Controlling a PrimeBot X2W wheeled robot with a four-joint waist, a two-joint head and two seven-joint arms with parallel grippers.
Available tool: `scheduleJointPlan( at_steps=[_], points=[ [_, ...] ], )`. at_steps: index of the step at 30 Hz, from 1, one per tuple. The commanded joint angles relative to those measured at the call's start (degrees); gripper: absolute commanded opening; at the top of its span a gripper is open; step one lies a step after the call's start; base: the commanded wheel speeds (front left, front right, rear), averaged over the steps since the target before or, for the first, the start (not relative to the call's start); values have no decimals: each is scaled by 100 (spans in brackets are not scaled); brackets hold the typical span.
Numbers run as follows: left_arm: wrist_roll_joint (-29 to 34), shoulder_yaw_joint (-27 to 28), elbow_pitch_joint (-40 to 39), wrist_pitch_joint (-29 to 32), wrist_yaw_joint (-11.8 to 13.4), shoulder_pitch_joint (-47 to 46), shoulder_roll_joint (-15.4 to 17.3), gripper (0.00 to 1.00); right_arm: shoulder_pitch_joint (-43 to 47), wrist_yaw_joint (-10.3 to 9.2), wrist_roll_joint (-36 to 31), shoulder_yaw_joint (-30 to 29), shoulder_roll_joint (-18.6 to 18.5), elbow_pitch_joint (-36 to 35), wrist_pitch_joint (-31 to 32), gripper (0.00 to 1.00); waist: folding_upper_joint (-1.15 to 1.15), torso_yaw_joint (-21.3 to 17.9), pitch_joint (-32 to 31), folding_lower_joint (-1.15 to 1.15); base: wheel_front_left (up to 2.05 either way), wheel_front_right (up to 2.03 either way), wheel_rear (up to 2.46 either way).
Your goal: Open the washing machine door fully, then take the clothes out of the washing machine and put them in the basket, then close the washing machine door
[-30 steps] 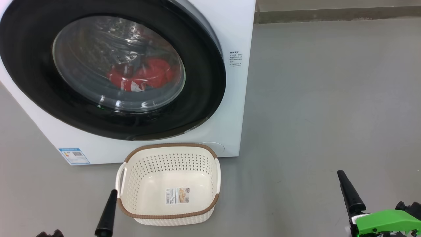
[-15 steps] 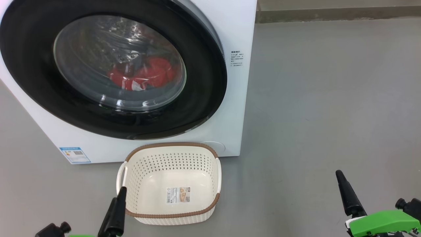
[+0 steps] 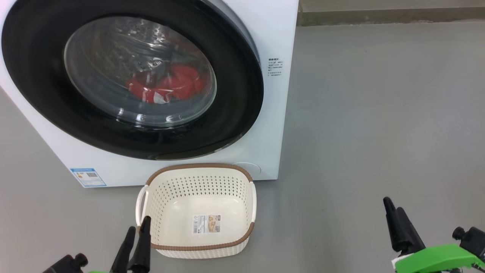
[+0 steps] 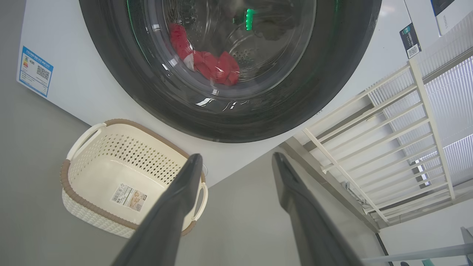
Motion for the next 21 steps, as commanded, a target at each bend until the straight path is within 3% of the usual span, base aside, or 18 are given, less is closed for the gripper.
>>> scheduleJointPlan(
  at_steps=[1, 21],
  points=[
    [249, 51, -209, -83, 21, -59, 90, 100, 22, 2, -222, 103, -99, -187, -79, 100, 0, 9, -7, 0, 0, 0, 0],
    [1604, -49, -398, -406, 109, 5, 107, 100, 170, 2, -1519, 195, -146, -328, -400, 100, 0, 5, 6, -1, 0, 0, 0]
  ],
)
